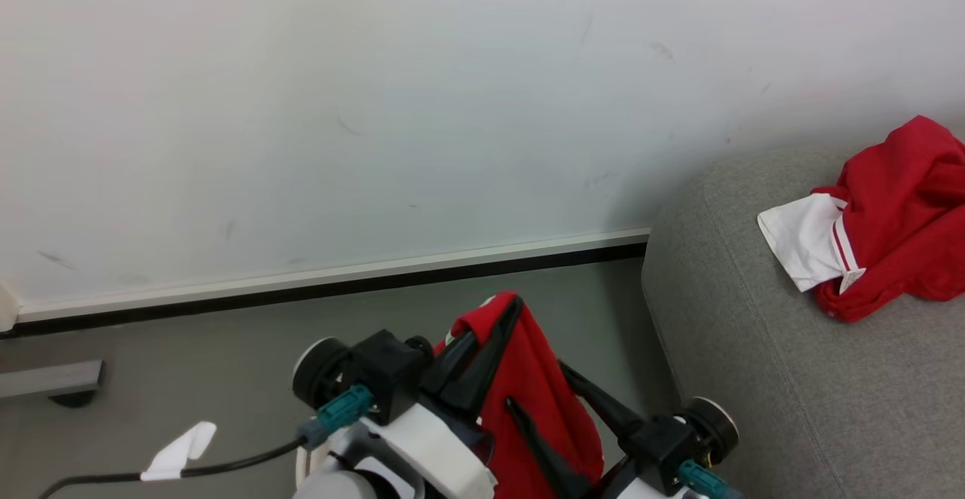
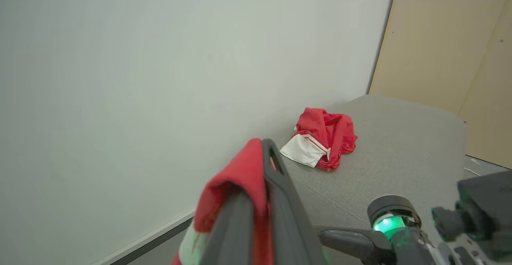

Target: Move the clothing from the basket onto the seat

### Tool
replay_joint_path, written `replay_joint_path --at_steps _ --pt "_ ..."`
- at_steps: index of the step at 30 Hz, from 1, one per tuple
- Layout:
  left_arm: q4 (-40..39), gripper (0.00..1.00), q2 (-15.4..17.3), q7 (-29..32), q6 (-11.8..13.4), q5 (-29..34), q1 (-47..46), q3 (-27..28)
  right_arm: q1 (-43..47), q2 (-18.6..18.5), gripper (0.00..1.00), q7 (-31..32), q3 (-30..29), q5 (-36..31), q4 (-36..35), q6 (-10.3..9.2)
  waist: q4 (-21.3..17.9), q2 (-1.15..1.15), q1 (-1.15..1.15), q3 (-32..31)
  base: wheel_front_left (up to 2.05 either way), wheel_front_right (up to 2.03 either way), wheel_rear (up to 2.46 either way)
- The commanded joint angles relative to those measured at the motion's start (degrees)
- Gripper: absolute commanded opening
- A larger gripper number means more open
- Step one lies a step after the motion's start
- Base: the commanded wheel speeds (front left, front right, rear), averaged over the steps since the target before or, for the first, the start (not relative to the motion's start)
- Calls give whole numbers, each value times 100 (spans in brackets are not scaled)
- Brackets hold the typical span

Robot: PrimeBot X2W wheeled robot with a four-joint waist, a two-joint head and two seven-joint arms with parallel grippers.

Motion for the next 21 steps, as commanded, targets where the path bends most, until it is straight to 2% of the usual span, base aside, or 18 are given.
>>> replay_joint_path --at_steps 1,6,7,8,15,16,19,20,21 --pt "-55 0 -19 7 -33 70 -79 -35 -90 -24 100 -1 86 102 151 -15 0 0 0 8 0 0 0" --pt "-211 0 -53 103 -80 63 -110 -177 -305 -21 100 -1 553 291 615 -15 -25 0 0 36 0 0 0" --pt "-235 0 -51 111 -91 47 -99 -196 -345 -26 48 -1 602 353 707 -15 -33 0 0 39 0 0 0" --pt "-253 0 -45 135 -85 40 -90 -215 -440 -29 0 -1 599 374 786 -15 -38 0 0 40 0 0 0" --pt "-100 0 6 60 27 3 -50 -111 -648 -22 0 -2 228 510 915 -15 -74 0 0 74 0 0 0" --pt "-41 6 25 40 51 14 -48 -81 -653 -22 0 -1 185 526 901 -15 -93 0 0 82 0 0 0" --pt "127 45 41 -76 133 -16 -26 18 -687 -25 0 -1 -8 494 837 -15 -202 0 0 119 0 0 0" --pt "182 83 49 -115 147 -15 -20 50 -701 -22 0 -1 -91 479 812 -15 -254 0 0 139 0 0 0" --pt "238 100 43 -155 166 -51 -16 85 -722 -22 0 -1 -171 469 783 -15 -316 0 0 162 0 0 0"
